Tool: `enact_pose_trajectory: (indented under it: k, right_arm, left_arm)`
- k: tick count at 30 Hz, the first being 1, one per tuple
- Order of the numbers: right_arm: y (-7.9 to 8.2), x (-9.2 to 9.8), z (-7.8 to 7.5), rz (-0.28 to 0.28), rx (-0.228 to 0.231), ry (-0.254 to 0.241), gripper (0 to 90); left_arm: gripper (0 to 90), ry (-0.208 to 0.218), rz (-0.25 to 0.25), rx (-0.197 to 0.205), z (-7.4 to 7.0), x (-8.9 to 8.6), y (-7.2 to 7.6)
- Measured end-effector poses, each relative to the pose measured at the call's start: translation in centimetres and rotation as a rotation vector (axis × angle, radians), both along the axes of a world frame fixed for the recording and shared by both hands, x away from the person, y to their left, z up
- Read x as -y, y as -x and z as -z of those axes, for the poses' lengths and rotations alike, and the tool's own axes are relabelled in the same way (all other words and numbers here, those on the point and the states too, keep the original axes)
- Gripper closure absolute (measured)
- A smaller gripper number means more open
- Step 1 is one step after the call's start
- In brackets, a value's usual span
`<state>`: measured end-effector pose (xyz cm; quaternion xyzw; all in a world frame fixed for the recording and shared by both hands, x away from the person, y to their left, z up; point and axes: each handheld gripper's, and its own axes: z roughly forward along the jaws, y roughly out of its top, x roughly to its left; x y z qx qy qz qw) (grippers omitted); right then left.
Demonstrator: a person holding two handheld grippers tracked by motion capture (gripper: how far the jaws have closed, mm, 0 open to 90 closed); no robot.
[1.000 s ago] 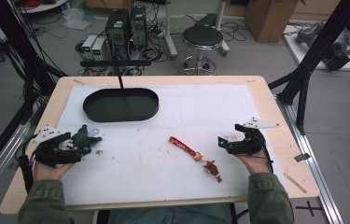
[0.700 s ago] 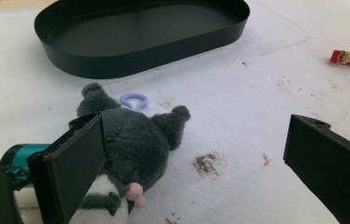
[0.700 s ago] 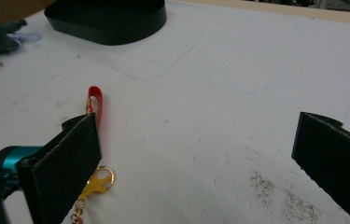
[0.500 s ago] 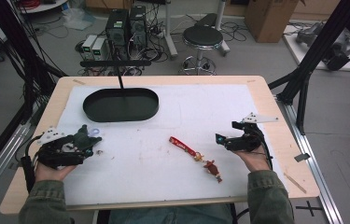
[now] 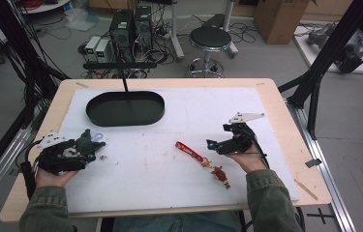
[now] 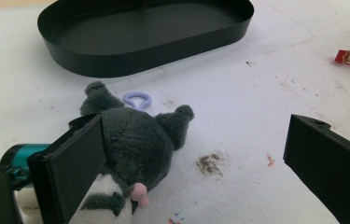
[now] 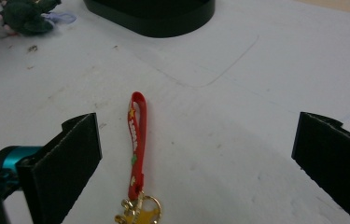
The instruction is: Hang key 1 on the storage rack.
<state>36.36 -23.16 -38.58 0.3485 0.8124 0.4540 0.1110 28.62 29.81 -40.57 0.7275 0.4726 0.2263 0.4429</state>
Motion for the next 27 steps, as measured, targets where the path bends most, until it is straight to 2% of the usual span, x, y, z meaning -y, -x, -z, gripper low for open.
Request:
enact_pose_trajectory:
  k: [2, 9, 10, 13, 16, 20, 25, 27]
  right_arm:
    - [-0.3, -0.9, 0.1, -0.022, -0.01, 0.003, 0.3]
    - [-0.8, -3.1, 0.7, -0.076, -0.055, 0.071, 0.3]
    - [-0.8, -3.8, 1.2, -0.093, -0.079, 0.095, 0.3]
    - [-0.7, -4.6, 1.8, -0.111, -0.094, 0.141, 0.3]
    - [-0.6, -5.2, 2.4, -0.13, -0.1, 0.223, 0.3]
    - [0.0, -5.5, 2.6, -0.144, -0.113, 0.302, 0.5]
    - [0.3, -5.6, 2.8, -0.16, -0.107, 0.355, 0.5]
    - [0.4, -5.9, 2.8, -0.166, -0.105, 0.354, 3.0]
  left_arm:
    - [6.2, -0.005, 0.005, -0.002, 0.0, 0.1, 0.0]
    - [6.2, -0.011, 0.017, -0.011, 0.2, 0.2, -0.2]
    - [6.1, -0.012, 0.018, -0.011, 0.2, 0.2, -0.2]
    - [6.1, -0.015, 0.018, -0.014, 0.2, 0.2, -0.2]
    - [6.2, -0.02, 0.023, -0.019, 0.2, 0.3, -0.3]
    - [6.1, -0.018, 0.024, -0.021, 0.3, 0.3, -0.3]
    - [6.2, -0.025, 0.026, -0.023, 0.3, 0.4, -0.3]
    - [6.2, -0.026, 0.026, -0.024, 0.3, 0.4, -0.3]
